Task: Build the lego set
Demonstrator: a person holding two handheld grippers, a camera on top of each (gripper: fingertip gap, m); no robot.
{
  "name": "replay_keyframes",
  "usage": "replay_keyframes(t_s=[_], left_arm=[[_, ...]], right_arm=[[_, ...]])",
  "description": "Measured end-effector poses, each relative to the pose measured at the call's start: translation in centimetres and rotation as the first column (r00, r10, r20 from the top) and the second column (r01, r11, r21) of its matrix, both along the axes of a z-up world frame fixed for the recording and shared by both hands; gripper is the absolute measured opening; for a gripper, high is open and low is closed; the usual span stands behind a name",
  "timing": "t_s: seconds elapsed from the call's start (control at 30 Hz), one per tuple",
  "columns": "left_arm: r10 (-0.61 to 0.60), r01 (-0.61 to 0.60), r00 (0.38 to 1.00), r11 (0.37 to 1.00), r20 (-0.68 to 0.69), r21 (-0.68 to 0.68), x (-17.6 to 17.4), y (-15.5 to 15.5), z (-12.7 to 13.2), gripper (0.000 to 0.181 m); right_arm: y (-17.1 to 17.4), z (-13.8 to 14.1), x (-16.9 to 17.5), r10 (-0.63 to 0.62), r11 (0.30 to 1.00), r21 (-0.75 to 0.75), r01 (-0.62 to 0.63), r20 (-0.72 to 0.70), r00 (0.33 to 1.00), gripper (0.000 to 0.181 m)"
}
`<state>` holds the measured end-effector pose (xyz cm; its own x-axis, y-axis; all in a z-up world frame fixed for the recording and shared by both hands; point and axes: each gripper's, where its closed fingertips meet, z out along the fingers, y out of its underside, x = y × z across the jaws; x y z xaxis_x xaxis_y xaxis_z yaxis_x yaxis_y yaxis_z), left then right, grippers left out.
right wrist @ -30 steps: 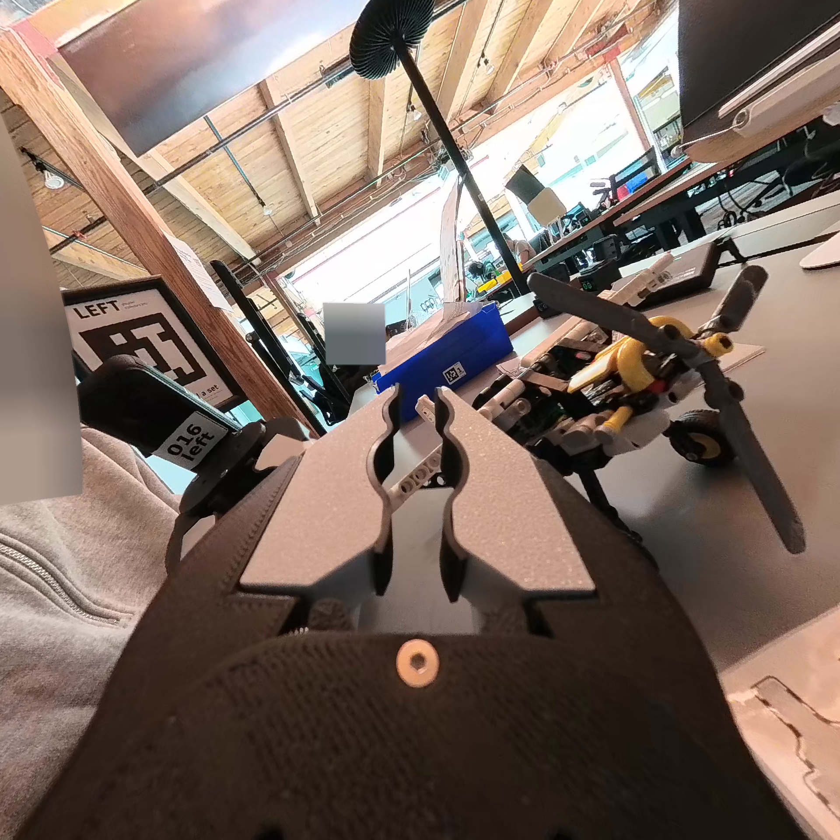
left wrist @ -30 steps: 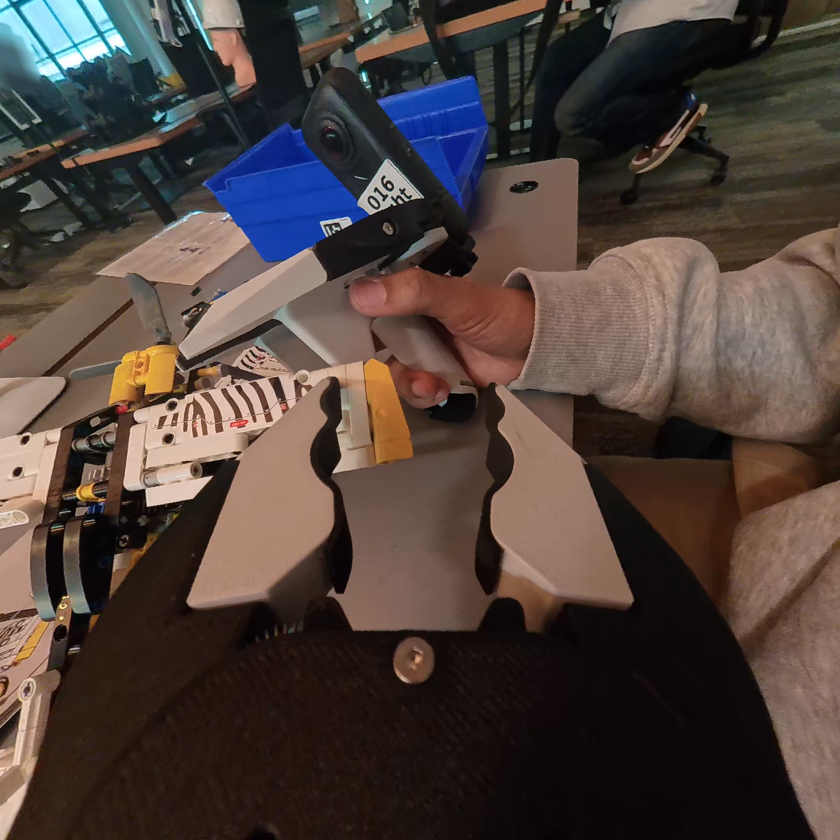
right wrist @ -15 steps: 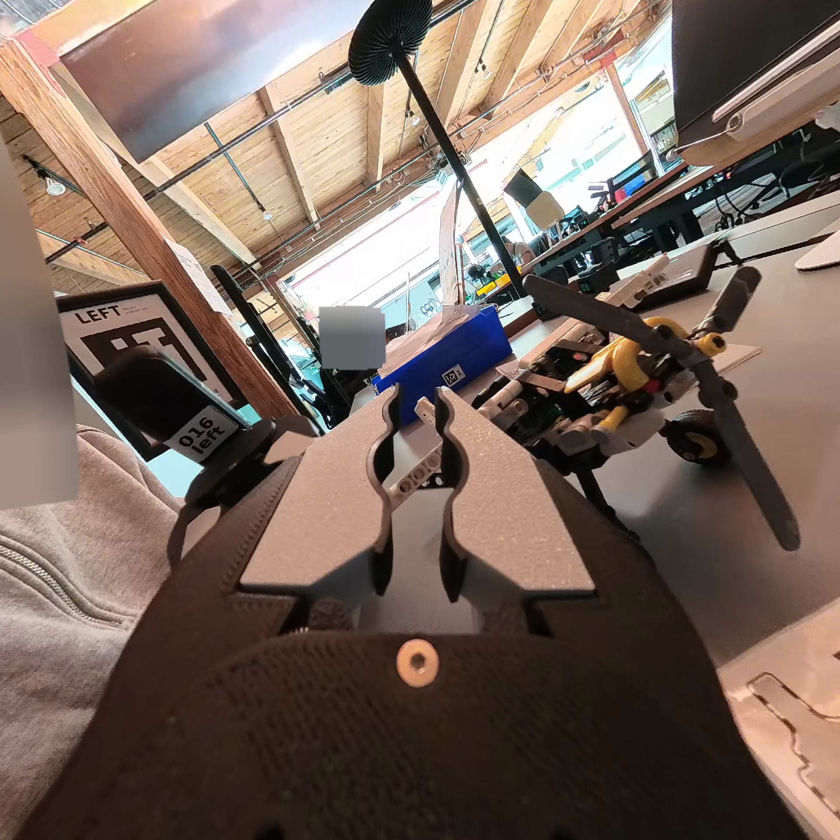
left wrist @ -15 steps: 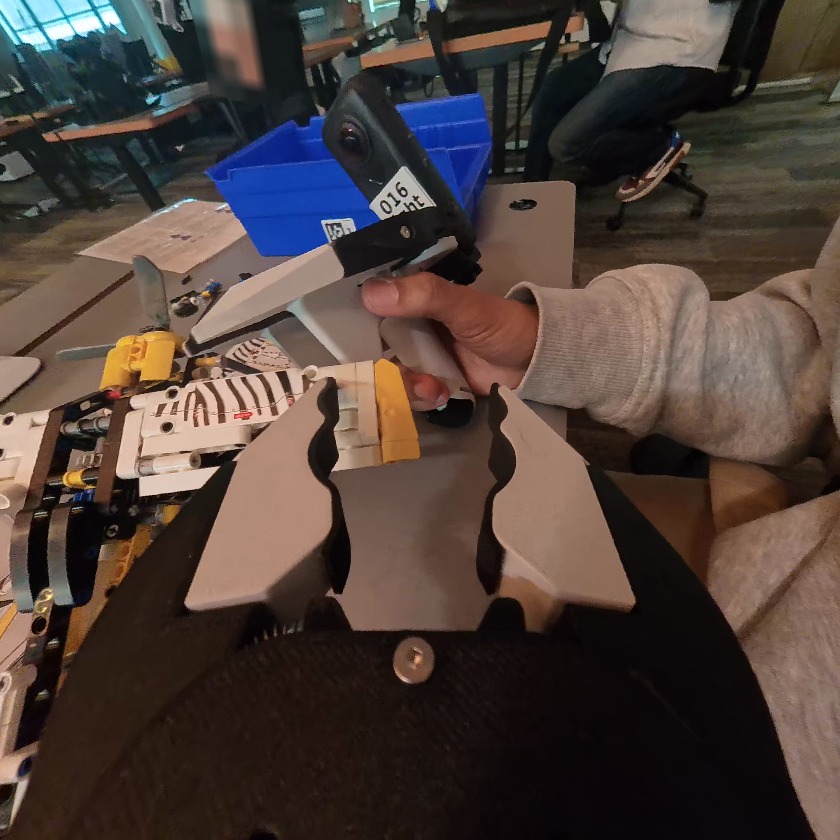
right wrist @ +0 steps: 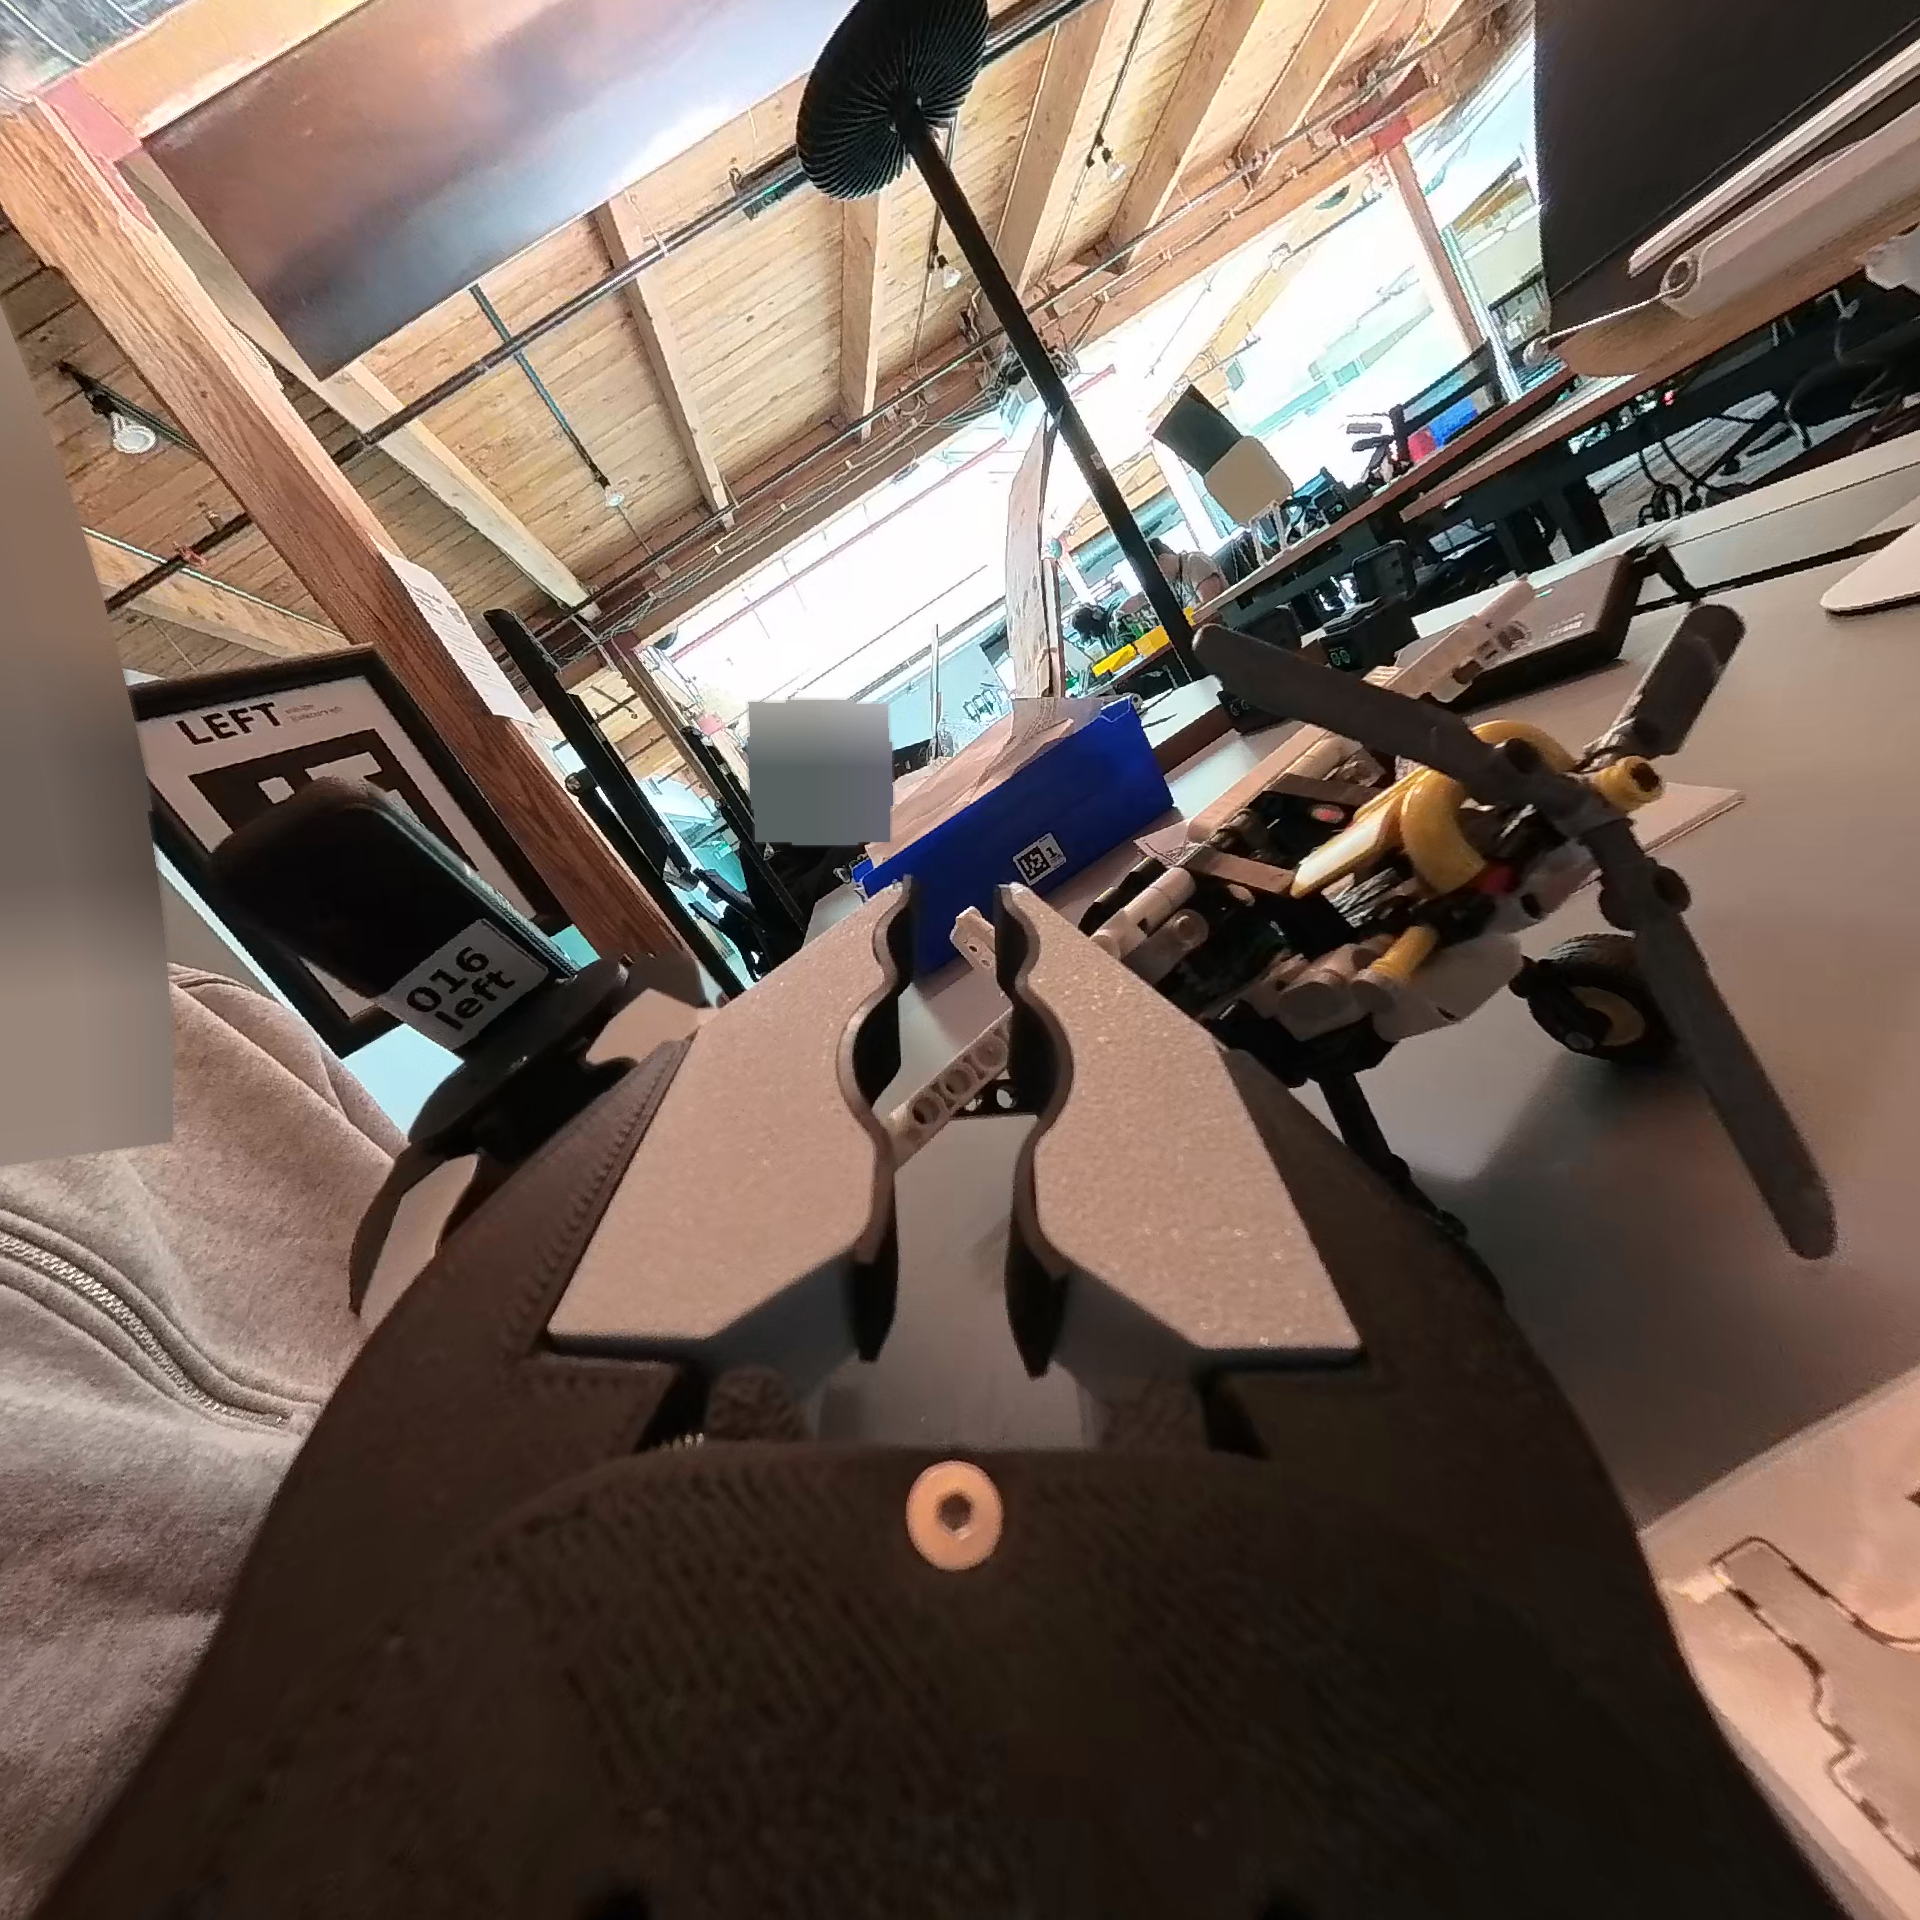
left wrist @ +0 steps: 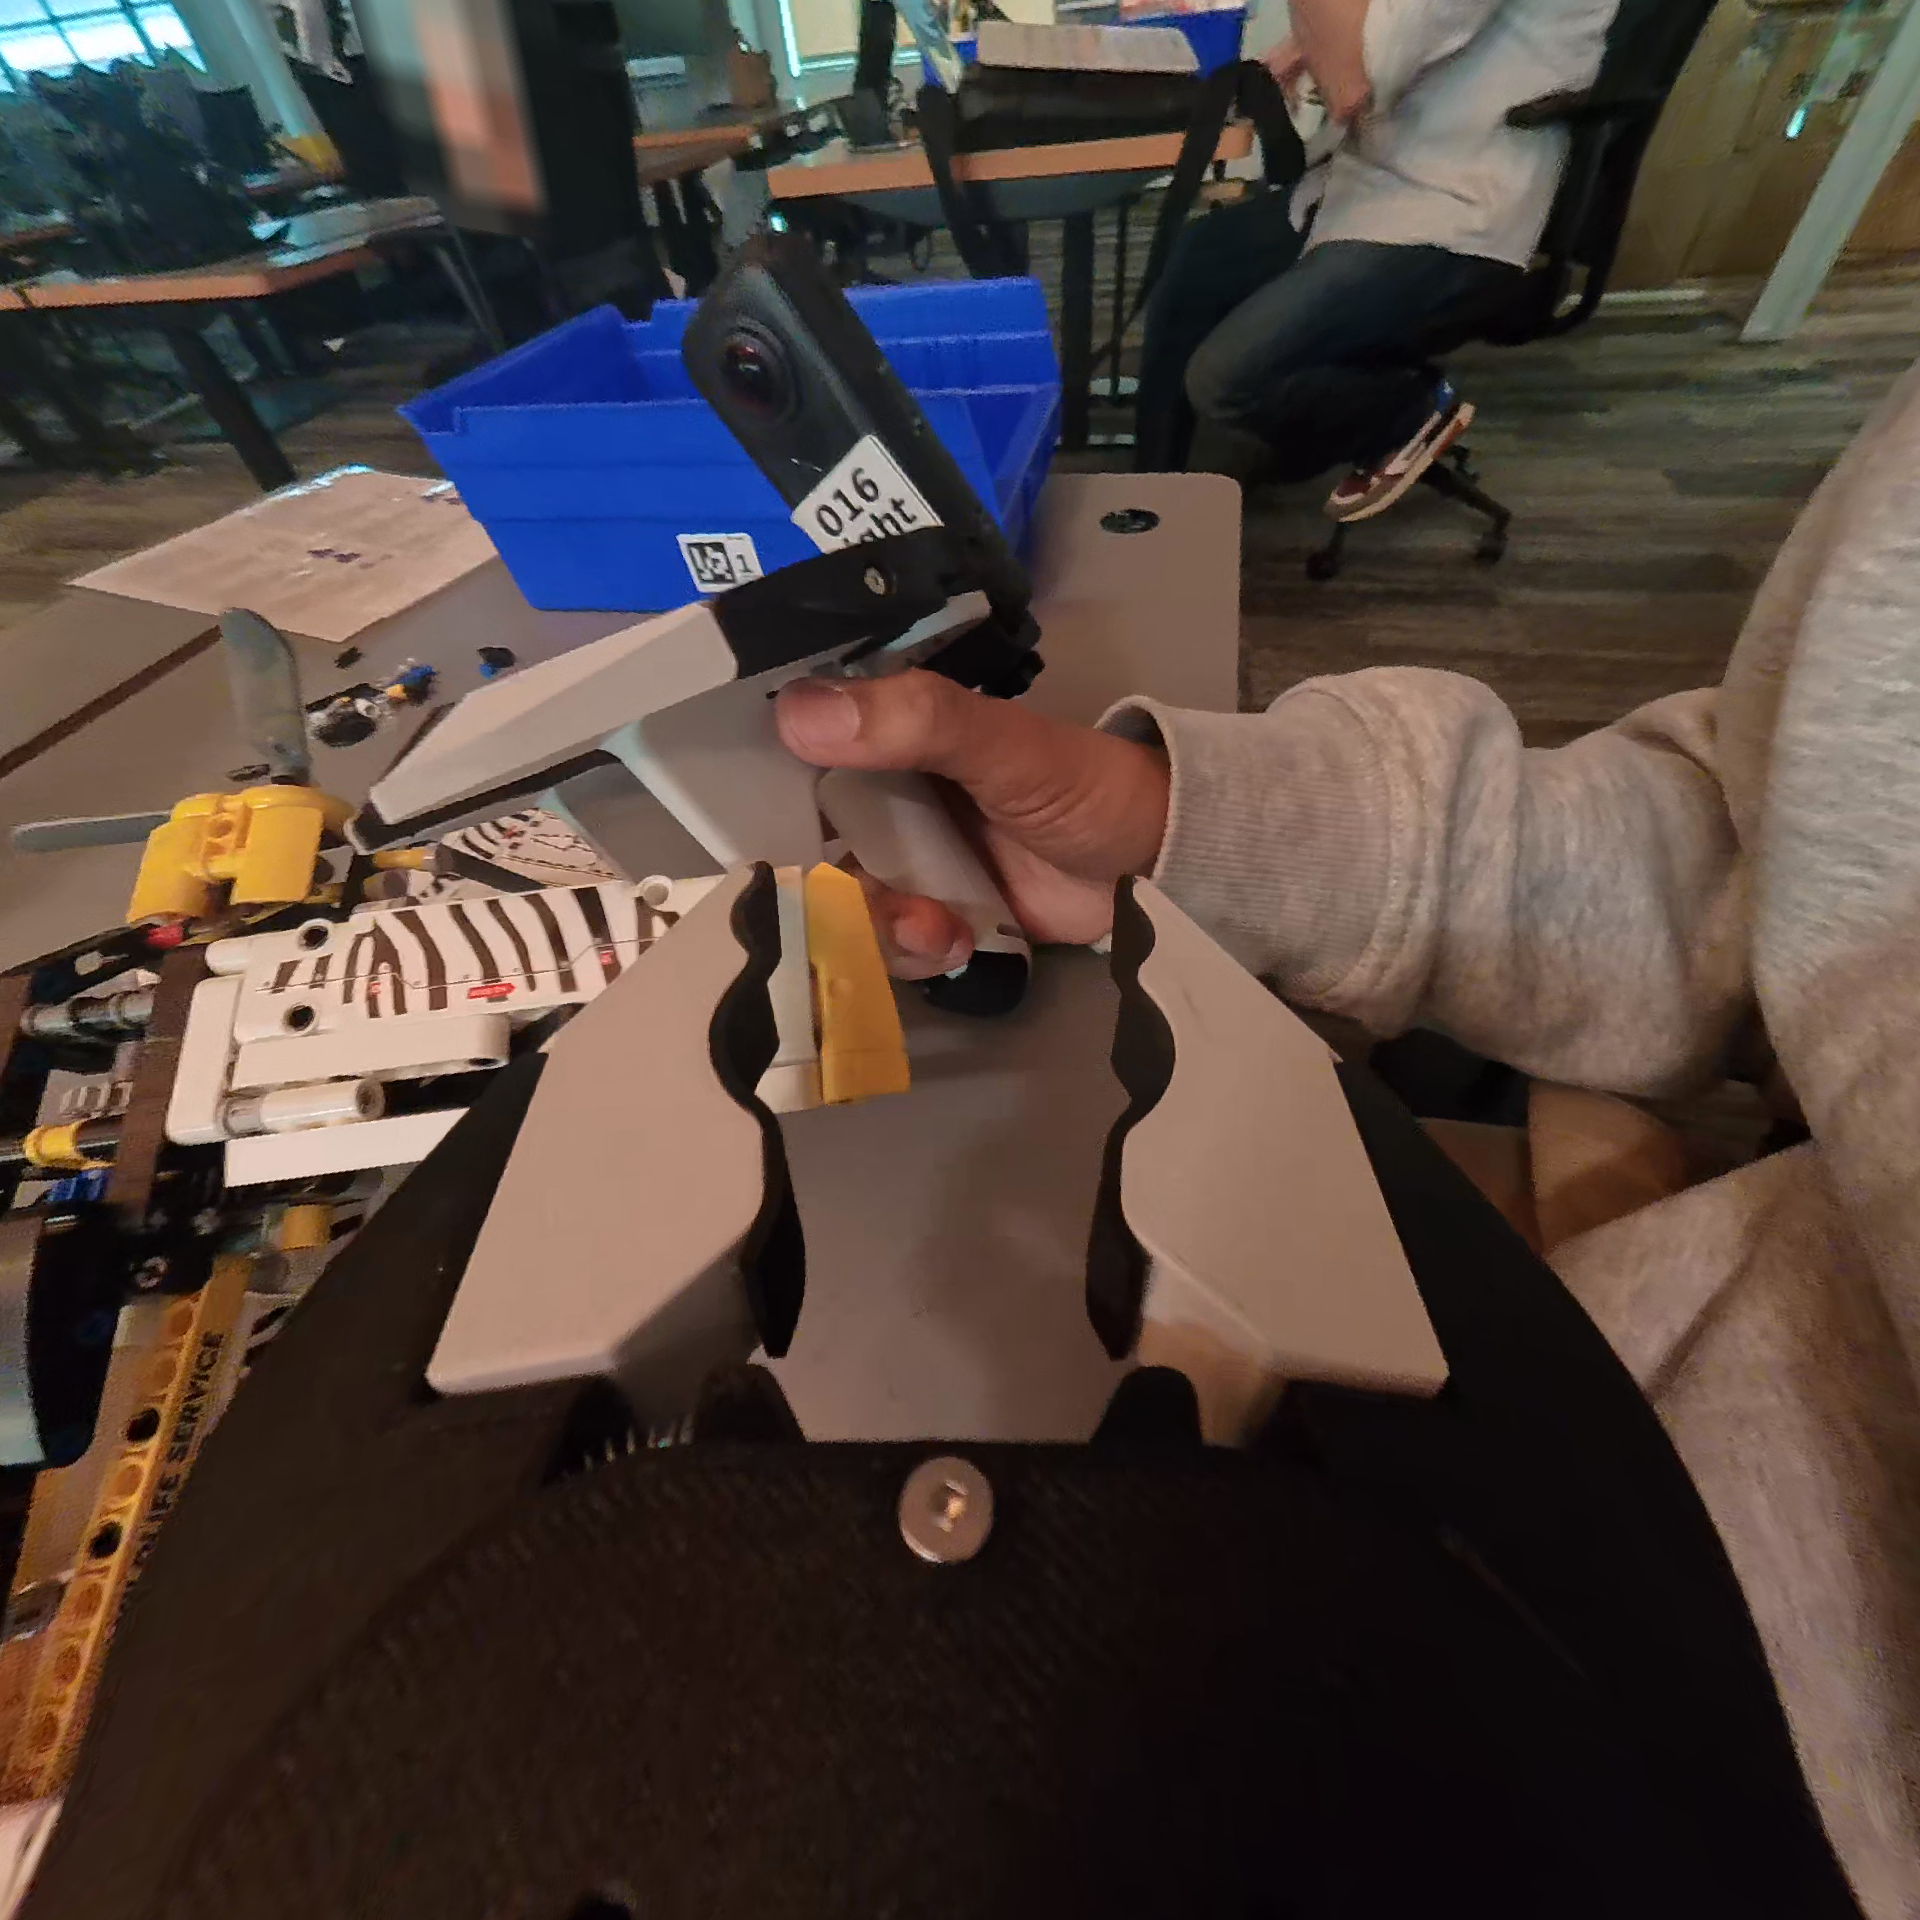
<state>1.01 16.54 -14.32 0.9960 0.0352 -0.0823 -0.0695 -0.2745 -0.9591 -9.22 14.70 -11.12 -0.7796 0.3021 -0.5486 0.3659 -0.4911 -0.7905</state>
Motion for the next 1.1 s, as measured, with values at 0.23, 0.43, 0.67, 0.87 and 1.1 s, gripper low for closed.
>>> replay_keyframes(t_s=[0.23, 0.43, 0.67, 0.87, 1.1], left_arm=[[0.052, -0.051, 0.999, 0.999, 0.008, -0.007, -1.1, -0.1, -0.2, 0.067], [0.004, -0.004, 1.0, 1.0, 0.014, -0.002, 0.1, 0.1, 0.0, 0.063], [0.065, -0.066, 0.997, 0.998, 0.038, 0.016, -1.5, -0.2, 0.2, 0.066], [-0.012, 0.01, 0.996, 1.0, 0.091, 0.017, 0.0, 0.1, 0.2, 0.066], [0.073, -0.076, 0.992, 0.997, 0.105, 0.027, -3.2, -0.2, 0.8, 0.068]], right_arm=[[0.0, 0.0, 0.0, 0.0, 1.0, -0.003, 0.0, 0.001, 1.0, 0.012], [0.1, 0.0, 0.0, 0.0, 1.0, -0.006, 0.0, 0.001, 1.0, 0.012], [0.1, 0.1, 0.0, -0.001, 1.0, -0.009, 0.001, 0.001, 1.0, 0.012], [0.3, 0.1, 0.0, -0.002, 1.0, -0.017, 0.002, 0.001, 1.0, 0.012], [0.9, 0.4, -0.1, -0.014, 0.998, -0.056, 0.015, 0.004, 1.0, 0.012]])
